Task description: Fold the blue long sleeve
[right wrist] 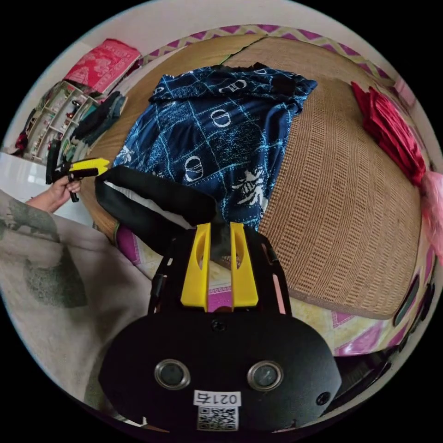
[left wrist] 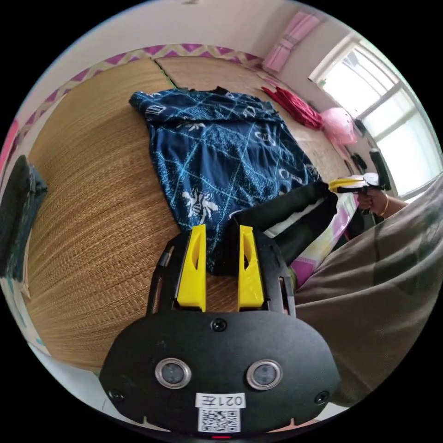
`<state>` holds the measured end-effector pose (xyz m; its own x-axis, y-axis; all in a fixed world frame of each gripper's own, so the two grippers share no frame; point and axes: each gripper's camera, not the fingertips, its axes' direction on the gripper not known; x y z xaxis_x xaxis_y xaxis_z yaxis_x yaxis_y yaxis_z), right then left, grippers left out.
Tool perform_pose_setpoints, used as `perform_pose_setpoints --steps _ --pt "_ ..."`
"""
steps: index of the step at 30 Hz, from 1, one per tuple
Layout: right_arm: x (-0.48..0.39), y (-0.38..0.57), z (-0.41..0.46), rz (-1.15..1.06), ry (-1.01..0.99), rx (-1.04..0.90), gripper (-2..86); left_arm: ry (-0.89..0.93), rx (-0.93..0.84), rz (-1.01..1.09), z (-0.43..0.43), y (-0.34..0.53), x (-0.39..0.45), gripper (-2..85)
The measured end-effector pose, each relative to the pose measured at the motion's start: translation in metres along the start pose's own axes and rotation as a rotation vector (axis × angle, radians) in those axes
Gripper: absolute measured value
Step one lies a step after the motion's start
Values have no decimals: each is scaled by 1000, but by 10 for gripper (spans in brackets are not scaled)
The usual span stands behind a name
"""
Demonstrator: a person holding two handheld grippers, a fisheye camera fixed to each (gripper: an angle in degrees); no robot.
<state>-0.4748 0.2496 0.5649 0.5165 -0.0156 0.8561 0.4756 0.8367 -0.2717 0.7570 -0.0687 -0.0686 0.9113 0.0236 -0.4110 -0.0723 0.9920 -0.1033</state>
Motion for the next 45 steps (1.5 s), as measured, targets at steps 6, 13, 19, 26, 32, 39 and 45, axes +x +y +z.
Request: perform_pose_setpoints --steps 6,13,19,26,32,39,45 --pt "-1 36 1 -24 23 -18 -8 53 -72 -63 11 60 -11 28" --pt "72 98 63 409 -252 -116 7 209 -23 -412 37 146 -67 10" --pt "96 93 67 523 -542 84 71 261 27 -430 41 138 -89 110" --pt "111 67 148 639 -801 -103 102 503 -18 -662 98 163 -161 134" --pt "111 51 186 713 -763 -168 38 574 -241 -584 151 141 -180 71" --pt "119 42 192 676 -875 -193 0 639 -267 -594 159 165 -204 -7" --pt "132 -2 159 620 -1130 -60 -5 745 -64 -507 75 125 -231 -10"
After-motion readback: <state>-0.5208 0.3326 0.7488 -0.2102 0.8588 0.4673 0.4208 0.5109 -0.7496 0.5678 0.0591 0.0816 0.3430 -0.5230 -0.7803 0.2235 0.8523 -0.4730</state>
